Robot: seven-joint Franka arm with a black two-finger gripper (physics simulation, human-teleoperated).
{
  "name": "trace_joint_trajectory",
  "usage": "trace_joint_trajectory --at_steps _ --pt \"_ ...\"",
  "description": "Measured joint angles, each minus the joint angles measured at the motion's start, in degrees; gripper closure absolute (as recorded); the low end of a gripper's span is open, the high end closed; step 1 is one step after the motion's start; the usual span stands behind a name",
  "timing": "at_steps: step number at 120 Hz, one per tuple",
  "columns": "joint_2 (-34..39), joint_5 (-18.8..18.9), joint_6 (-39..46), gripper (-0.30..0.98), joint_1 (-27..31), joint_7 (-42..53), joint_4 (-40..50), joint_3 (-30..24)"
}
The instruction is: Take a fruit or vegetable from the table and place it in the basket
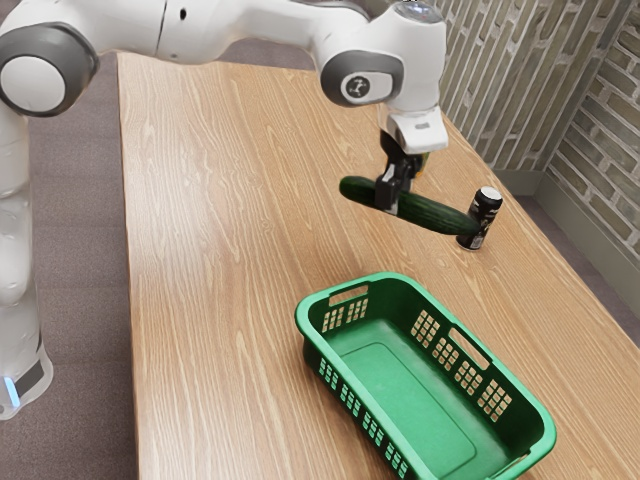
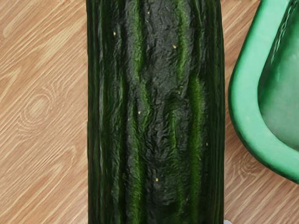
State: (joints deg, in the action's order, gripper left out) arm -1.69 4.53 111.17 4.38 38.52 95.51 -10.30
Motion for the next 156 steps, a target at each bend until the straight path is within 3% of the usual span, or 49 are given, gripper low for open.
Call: trace_joint_trajectory --at_steps 30,66,82,109,156 --pt "1.21 1.08 -1.99 0.52 -1.65 0.32 0.24 -5.81" --pt "0.33 2.08 -2.61 0.52 -6.99 0.59 -0.02 -8.95" --pt "-1.03 2.25 -2.55 0.52 -8.1 0.67 -0.93 -9.21" --pt "-2.18 2.36 -2.42 0.53 -4.79 0.74 -1.17 -9.12" --pt "-2.17 2.58 -2.28 0.53 -6.86 0.79 -1.09 -9.14"
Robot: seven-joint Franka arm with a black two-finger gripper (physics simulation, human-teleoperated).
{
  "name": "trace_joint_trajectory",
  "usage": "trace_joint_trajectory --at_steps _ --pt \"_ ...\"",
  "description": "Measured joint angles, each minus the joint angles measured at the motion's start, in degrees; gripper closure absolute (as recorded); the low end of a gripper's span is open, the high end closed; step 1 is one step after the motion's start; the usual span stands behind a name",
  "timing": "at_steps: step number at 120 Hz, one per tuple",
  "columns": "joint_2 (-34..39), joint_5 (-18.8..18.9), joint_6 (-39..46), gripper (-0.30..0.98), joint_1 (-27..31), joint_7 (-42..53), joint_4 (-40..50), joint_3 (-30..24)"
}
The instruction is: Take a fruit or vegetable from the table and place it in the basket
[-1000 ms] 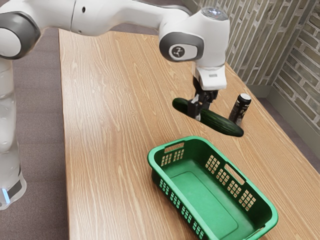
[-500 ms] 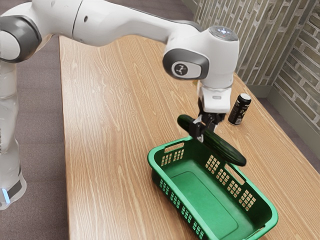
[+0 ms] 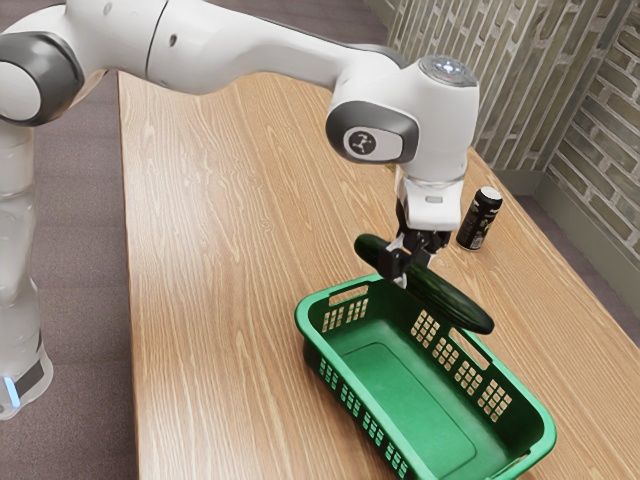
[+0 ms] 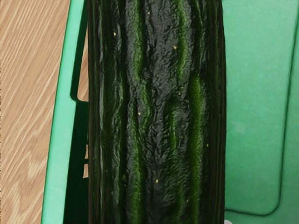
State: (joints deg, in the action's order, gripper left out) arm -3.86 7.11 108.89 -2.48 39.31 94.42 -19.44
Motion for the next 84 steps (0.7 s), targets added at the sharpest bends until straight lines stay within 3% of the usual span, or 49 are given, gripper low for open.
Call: trace_joint_trajectory --at_steps 38,58,84 --pt "-0.27 0.89 0.05 0.52 -1.88 -0.01 0.0 0.06" --pt "-0.3 0.48 0.0 0.18 -1.54 0.17 0.0 0.12" --pt "-0.3 0.31 0.1 0.04 -2.19 0.36 0.33 0.08"
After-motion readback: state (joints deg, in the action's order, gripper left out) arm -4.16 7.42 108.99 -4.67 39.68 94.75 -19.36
